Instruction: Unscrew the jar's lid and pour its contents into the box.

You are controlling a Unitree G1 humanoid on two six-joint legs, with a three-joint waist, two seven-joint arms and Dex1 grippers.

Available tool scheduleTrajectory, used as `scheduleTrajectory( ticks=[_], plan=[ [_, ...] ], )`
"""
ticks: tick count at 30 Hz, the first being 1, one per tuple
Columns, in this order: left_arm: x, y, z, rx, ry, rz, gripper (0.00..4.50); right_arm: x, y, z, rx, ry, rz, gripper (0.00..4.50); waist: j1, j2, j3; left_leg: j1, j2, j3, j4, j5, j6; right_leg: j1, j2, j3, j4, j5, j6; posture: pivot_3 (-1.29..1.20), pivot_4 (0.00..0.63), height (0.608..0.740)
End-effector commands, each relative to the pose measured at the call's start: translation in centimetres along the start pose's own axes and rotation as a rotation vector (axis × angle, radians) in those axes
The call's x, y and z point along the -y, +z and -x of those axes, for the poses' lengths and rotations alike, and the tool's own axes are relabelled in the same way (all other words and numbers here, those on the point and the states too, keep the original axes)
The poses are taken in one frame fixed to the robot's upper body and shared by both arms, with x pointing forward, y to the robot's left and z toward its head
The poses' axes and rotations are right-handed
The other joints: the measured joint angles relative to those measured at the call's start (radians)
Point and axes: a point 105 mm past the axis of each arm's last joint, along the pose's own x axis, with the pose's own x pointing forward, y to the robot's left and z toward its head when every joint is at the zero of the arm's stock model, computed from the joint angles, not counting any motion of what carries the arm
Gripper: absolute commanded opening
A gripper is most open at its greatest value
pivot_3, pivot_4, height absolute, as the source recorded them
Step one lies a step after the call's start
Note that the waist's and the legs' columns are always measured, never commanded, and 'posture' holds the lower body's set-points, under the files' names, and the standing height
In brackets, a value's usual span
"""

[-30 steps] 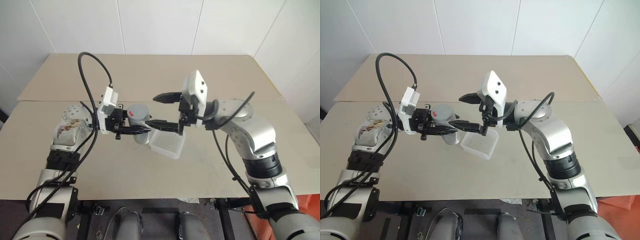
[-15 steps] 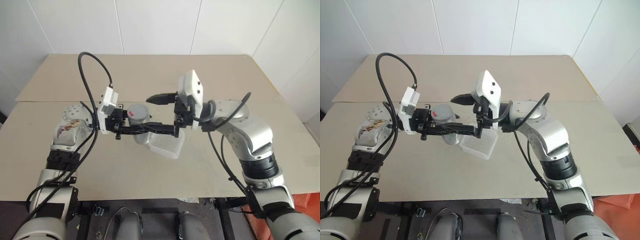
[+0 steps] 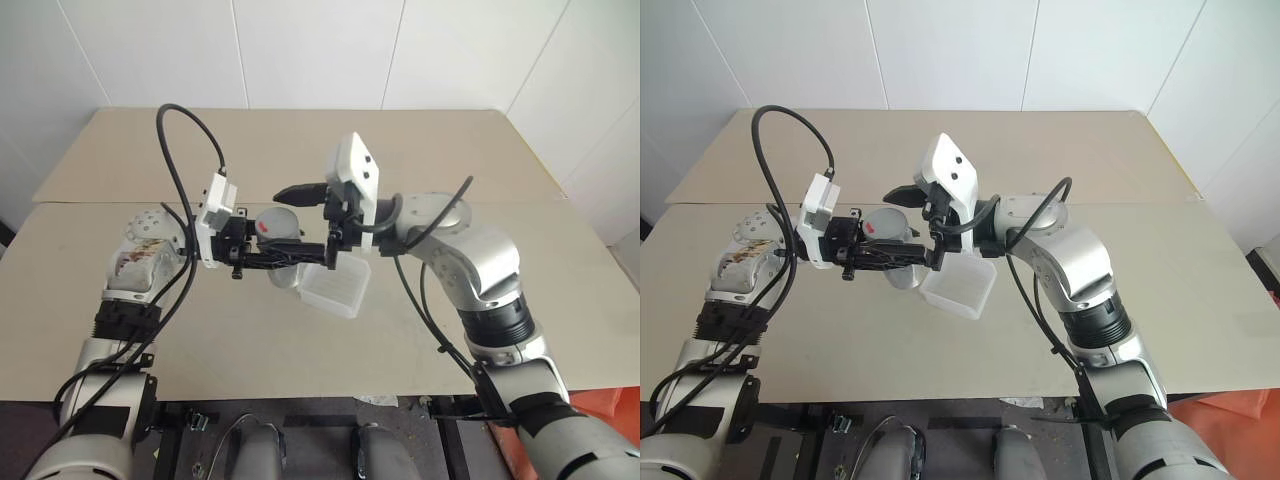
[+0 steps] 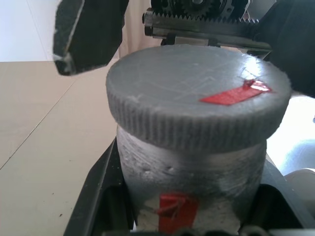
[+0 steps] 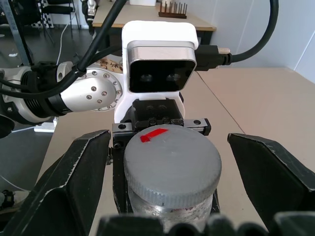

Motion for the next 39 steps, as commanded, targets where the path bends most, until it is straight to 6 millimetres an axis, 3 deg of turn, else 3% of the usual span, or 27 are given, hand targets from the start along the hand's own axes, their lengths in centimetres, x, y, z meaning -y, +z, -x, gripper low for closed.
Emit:
scheduleTrajectory(
  ticks=[1, 6, 11, 15, 39],
  plan=[
    [0.1, 0.9, -0.1, 0.006, -0.007, -0.050, 1.98, -0.1, 1.3, -0.3, 0.016, 0.012, 0.039, 4.45, 0.000, 0.000, 0.000, 0.000, 0.000, 0.000, 0.000, 0.000, 0.000, 0.000, 0.000, 0.000, 0.000, 0.000, 0.000, 0.00, 0.150, 0.740],
    [0.2, 0.8, 0.0, 0.002, -0.007, -0.051, 1.98, -0.2, 1.3, -0.4, 0.014, 0.023, 0.032, 4.45, 0.000, 0.000, 0.000, 0.000, 0.000, 0.000, 0.000, 0.000, 0.000, 0.000, 0.000, 0.000, 0.000, 0.000, 0.000, 0.00, 0.150, 0.740],
    [0.2, 0.8, -0.1, 0.001, -0.007, -0.053, 1.98, -0.2, 1.1, -0.4, 0.003, 0.034, 0.025, 2.87, 0.000, 0.000, 0.000, 0.000, 0.000, 0.000, 0.000, 0.000, 0.000, 0.000, 0.000, 0.000, 0.000, 0.000, 0.000, 0.00, 0.150, 0.740],
    [0.2, 0.8, 0.0, 0.000, -0.006, -0.055, 1.98, -0.3, 0.9, -0.5, -0.005, 0.033, 0.023, 2.31, 0.000, 0.000, 0.000, 0.000, 0.000, 0.000, 0.000, 0.000, 0.000, 0.000, 0.000, 0.000, 0.000, 0.000, 0.000, 0.00, 0.150, 0.740],
    [-0.3, 1.3, 0.1, 0.012, 0.014, -0.072, 1.98, -1.5, 0.4, -1.1, -0.027, 0.097, 0.041, 2.31, 0.000, 0.000, 0.000, 0.000, 0.000, 0.000, 0.000, 0.000, 0.000, 0.000, 0.000, 0.000, 0.000, 0.000, 0.000, 0.00, 0.150, 0.740]
  ],
)
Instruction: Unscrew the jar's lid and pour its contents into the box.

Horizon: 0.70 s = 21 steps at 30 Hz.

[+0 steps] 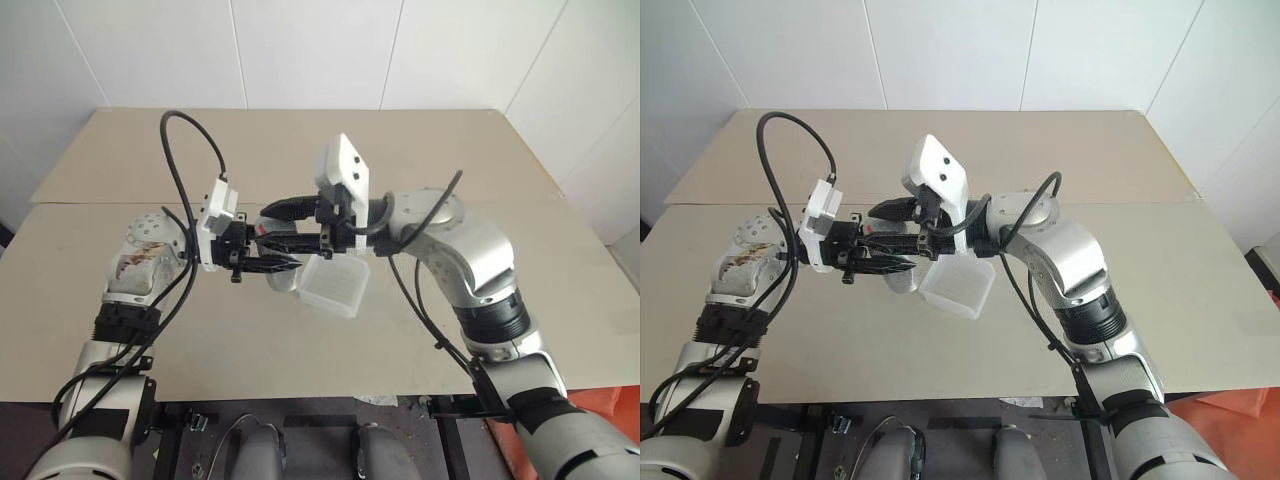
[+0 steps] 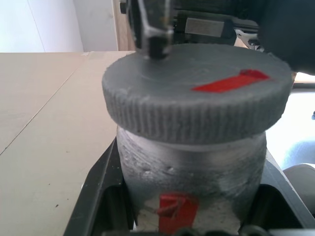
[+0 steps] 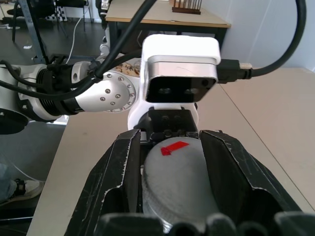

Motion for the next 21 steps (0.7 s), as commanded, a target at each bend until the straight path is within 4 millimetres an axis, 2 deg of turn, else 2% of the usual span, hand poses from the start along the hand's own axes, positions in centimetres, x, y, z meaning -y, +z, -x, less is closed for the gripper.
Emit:
scheduleTrajectory(
  ticks=[1, 11, 14, 18, 19, 21],
  plan=[
    [-0.3, 2.0, 0.0, 0.035, 0.003, -0.086, 1.98, -0.6, 0.2, -0.5, -0.004, 0.024, 0.021, 2.31, 0.000, 0.000, 0.000, 0.000, 0.000, 0.000, 0.000, 0.000, 0.000, 0.000, 0.000, 0.000, 0.000, 0.000, 0.000, 0.00, 0.150, 0.740],
    [-0.3, 1.8, 0.1, 0.030, 0.005, -0.079, 1.98, -0.3, 0.5, -0.7, 0.011, -0.005, 0.033, 2.31, 0.000, 0.000, 0.000, 0.000, 0.000, 0.000, 0.000, 0.000, 0.000, 0.000, 0.000, 0.000, 0.000, 0.000, 0.000, 0.00, 0.150, 0.740],
    [-0.3, 1.7, 0.1, 0.029, 0.006, -0.076, 1.98, -0.2, 0.8, -0.7, 0.021, -0.021, 0.033, 2.89, 0.000, 0.000, 0.000, 0.000, 0.000, 0.000, 0.000, 0.000, 0.000, 0.000, 0.000, 0.000, 0.000, 0.000, 0.000, 0.00, 0.150, 0.740],
    [-0.3, 1.7, 0.2, 0.026, 0.007, -0.076, 1.98, -0.2, 1.5, -0.5, 0.046, -0.030, 0.030, 4.31, 0.000, 0.000, 0.000, 0.000, 0.000, 0.000, 0.000, 0.000, 0.000, 0.000, 0.000, 0.000, 0.000, 0.000, 0.000, 0.00, 0.150, 0.740],
    [-0.3, 1.7, 0.2, 0.025, 0.008, -0.076, 1.98, -0.2, 1.7, -0.4, 0.053, -0.031, 0.029, 4.48, 0.000, 0.000, 0.000, 0.000, 0.000, 0.000, 0.000, 0.000, 0.000, 0.000, 0.000, 0.000, 0.000, 0.000, 0.000, 0.00, 0.150, 0.740],
    [-0.4, 1.7, 0.2, 0.025, 0.009, -0.077, 1.98, -0.2, 2.2, -0.1, 0.065, -0.035, 0.036, 4.48, 0.000, 0.000, 0.000, 0.000, 0.000, 0.000, 0.000, 0.000, 0.000, 0.000, 0.000, 0.000, 0.000, 0.000, 0.000, 0.00, 0.150, 0.740]
  ],
)
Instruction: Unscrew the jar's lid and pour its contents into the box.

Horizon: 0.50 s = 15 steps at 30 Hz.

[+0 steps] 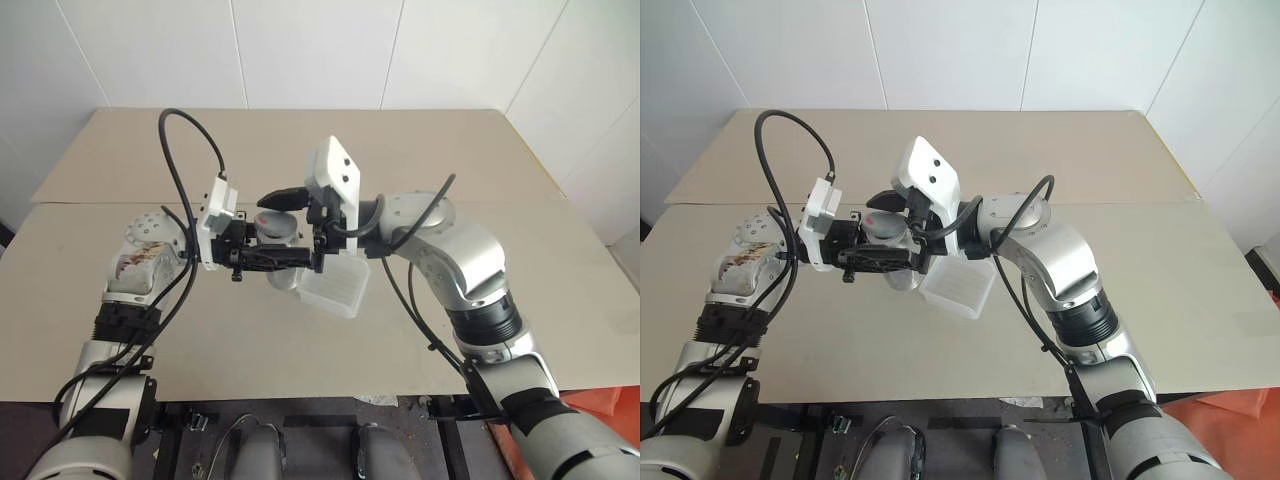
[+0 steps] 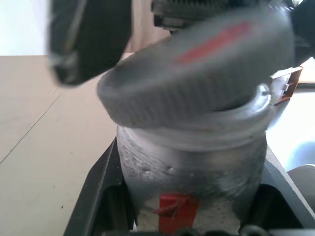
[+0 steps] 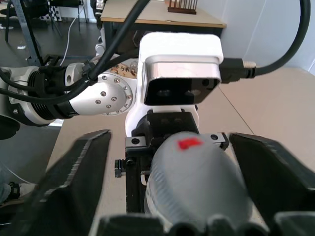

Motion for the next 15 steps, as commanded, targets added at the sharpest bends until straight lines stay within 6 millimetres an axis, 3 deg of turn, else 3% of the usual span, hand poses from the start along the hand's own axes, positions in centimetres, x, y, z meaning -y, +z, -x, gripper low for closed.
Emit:
scheduleTrajectory(
  ticks=[1, 9, 15],
  plan=[
    [-0.30, 1.44, 0.23, 0.020, 0.005, -0.057, 1.98, -0.33, 2.37, 0.66, 0.069, 0.001, 0.049, 4.48, 0.000, 0.000, 0.000, 0.000, 0.000, 0.000, 0.000, 0.000, 0.000, 0.000, 0.000, 0.000, 0.000, 0.000, 0.000, 0.00, 0.150, 0.740],
    [-0.31, 1.26, 0.18, 0.021, 0.006, -0.054, 1.98, -0.17, 3.04, 1.32, 0.075, -0.023, 0.073, 4.48, 0.000, 0.000, 0.000, 0.000, 0.000, 0.000, 0.000, 0.000, 0.000, 0.000, 0.000, 0.000, 0.000, 0.000, 0.000, 0.00, 0.150, 0.740],
    [-0.43, 1.34, 0.13, 0.024, 0.005, -0.058, 1.98, 0.39, 2.14, 1.55, 0.052, -0.038, 0.041, 4.48, 0.000, 0.000, 0.000, 0.000, 0.000, 0.000, 0.000, 0.000, 0.000, 0.000, 0.000, 0.000, 0.000, 0.000, 0.000, 0.00, 0.150, 0.740]
  ],
)
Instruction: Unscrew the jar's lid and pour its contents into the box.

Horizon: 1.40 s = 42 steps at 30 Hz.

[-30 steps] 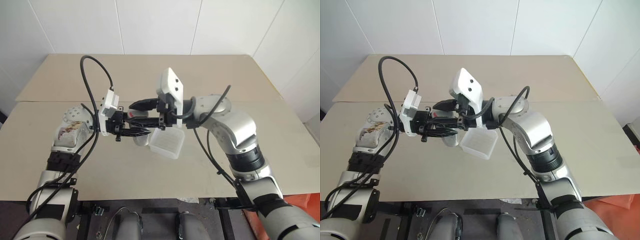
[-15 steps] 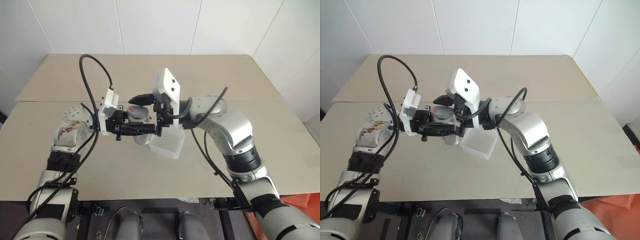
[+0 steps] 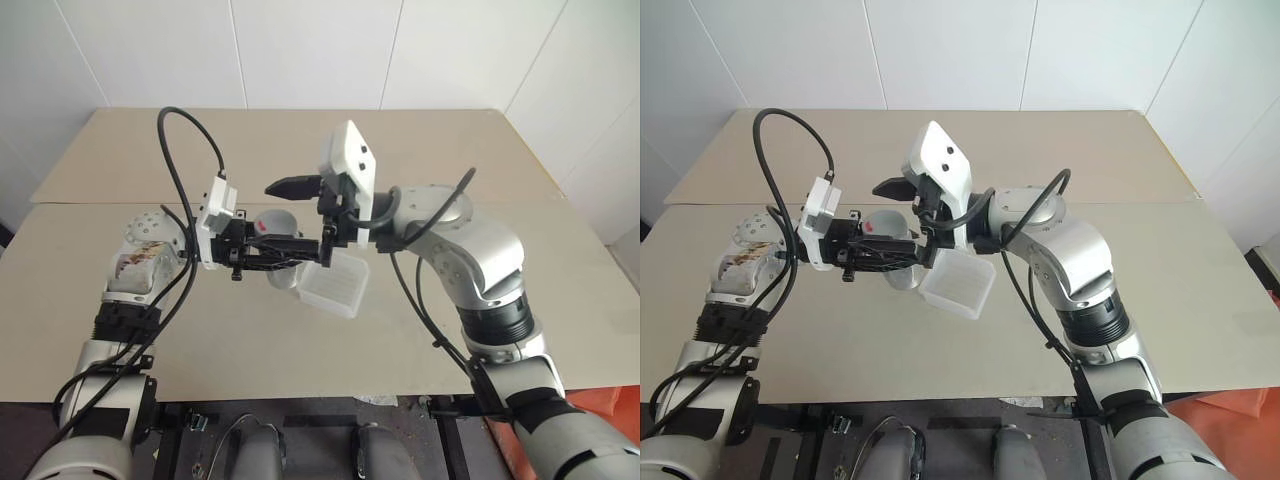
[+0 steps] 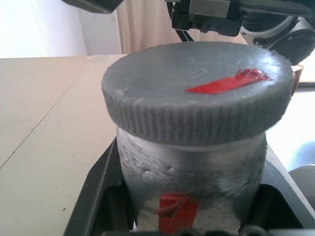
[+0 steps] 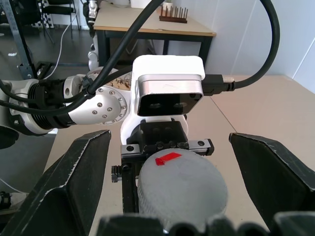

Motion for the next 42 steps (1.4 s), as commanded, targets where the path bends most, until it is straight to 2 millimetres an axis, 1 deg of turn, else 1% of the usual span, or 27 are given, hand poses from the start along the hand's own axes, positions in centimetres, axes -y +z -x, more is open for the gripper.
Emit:
scheduleTrajectory(
  ticks=[1, 6, 11, 23, 26, 29, 30, 33, 36, 42],
  plan=[
    [-0.3, 1.3, 0.1, 0.020, 0.003, -0.059, 1.98, 0.2, 0.9, 0.4, 0.021, -0.006, 0.021, 4.48, 0.000, 0.000, 0.000, 0.000, 0.000, 0.000, 0.000, 0.000, 0.000, 0.000, 0.000, 0.000, 0.000, 0.000, 0.000, 0.00, 0.150, 0.740],
    [-0.3, 1.3, 0.1, 0.018, 0.001, -0.066, 1.98, 0.6, -0.1, 0.1, 0.004, -0.015, -0.016, 4.48, 0.000, 0.000, 0.000, 0.000, 0.000, 0.000, 0.000, 0.000, 0.000, 0.000, 0.000, 0.000, 0.000, 0.000, 0.000, 0.00, 0.150, 0.740],
    [-0.2, 1.3, 0.1, 0.019, 0.000, -0.067, 1.98, 0.6, -0.7, -0.1, -0.008, -0.010, -0.032, 4.48, 0.000, 0.000, 0.000, 0.000, 0.000, 0.000, 0.000, 0.000, 0.000, 0.000, 0.000, 0.000, 0.000, 0.000, 0.000, 0.00, 0.150, 0.740],
    [-0.1, 1.2, 0.2, 0.015, 0.001, -0.066, 1.98, 0.2, -1.1, -0.4, -0.020, 0.014, -0.048, 4.48, 0.000, 0.000, 0.000, 0.000, 0.000, 0.000, 0.000, 0.000, 0.000, 0.000, 0.000, 0.000, 0.000, 0.000, 0.000, 0.00, 0.150, 0.740],
    [-0.1, 1.3, 0.3, 0.015, 0.002, -0.068, 1.98, 0.3, -1.2, -0.4, -0.027, 0.016, -0.053, 3.90, 0.000, 0.000, 0.000, 0.000, 0.000, 0.000, 0.000, 0.000, 0.000, 0.000, 0.000, 0.000, 0.000, 0.000, 0.000, 0.00, 0.150, 0.740],
    [-0.1, 1.3, 0.3, 0.014, 0.003, -0.070, 1.98, 0.4, -1.3, -0.5, -0.033, 0.010, -0.057, 2.85, 0.000, 0.000, 0.000, 0.000, 0.000, 0.000, 0.000, 0.000, 0.000, 0.000, 0.000, 0.000, 0.000, 0.000, 0.000, 0.00, 0.150, 0.740],
    [-0.1, 1.3, 0.3, 0.014, 0.004, -0.071, 1.98, 0.5, -1.3, -0.5, -0.033, 0.008, -0.057, 2.73, 0.000, 0.000, 0.000, 0.000, 0.000, 0.000, 0.000, 0.000, 0.000, 0.000, 0.000, 0.000, 0.000, 0.000, 0.000, 0.00, 0.150, 0.740],
    [-0.1, 1.3, 0.3, 0.013, 0.004, -0.071, 1.98, 0.6, -1.2, -0.5, -0.029, -0.004, -0.056, 2.73, 0.000, 0.000, 0.000, 0.000, 0.000, 0.000, 0.000, 0.000, 0.000, 0.000, 0.000, 0.000, 0.000, 0.000, 0.000, 0.00, 0.150, 0.740],
    [-0.1, 1.2, 0.4, 0.010, 0.008, -0.065, 1.98, 0.9, -0.7, -0.3, -0.015, -0.020, -0.049, 2.73, 0.000, 0.000, 0.000, 0.000, 0.000, 0.000, 0.000, 0.000, 0.000, 0.000, 0.000, 0.000, 0.000, 0.000, 0.000, 0.00, 0.150, 0.740],
    [0.1, 0.3, 0.6, -0.012, 0.006, -0.046, 1.98, 1.8, 1.0, 1.0, 0.032, -0.059, -0.056, 2.73, 0.000, 0.000, 0.000, 0.000, 0.000, 0.000, 0.000, 0.000, 0.000, 0.000, 0.000, 0.000, 0.000, 0.000, 0.000, 0.00, 0.150, 0.740]
  ],
)
